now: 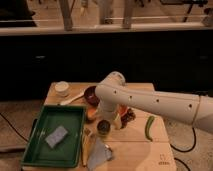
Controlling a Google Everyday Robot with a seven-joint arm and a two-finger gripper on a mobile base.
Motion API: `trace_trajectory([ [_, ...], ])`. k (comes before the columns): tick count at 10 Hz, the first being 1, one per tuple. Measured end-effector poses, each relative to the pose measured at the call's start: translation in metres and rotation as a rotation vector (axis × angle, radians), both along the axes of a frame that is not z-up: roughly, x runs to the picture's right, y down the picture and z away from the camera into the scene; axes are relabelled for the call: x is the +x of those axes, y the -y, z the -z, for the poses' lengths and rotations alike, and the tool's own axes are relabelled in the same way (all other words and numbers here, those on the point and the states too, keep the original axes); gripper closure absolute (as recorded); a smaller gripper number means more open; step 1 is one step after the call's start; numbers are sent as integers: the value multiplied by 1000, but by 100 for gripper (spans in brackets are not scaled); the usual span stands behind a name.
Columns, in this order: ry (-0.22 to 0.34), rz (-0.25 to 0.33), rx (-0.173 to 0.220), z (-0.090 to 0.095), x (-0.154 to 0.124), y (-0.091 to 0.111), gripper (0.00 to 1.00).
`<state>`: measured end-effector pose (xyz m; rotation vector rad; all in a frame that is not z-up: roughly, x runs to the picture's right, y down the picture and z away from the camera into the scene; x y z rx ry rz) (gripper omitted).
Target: Stack cups on top of each other
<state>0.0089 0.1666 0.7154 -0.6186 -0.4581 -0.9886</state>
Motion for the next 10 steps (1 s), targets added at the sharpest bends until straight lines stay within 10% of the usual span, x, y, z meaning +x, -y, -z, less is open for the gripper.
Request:
trace_trajectory([
  [10,7,2,-1,1,-1,2,20],
])
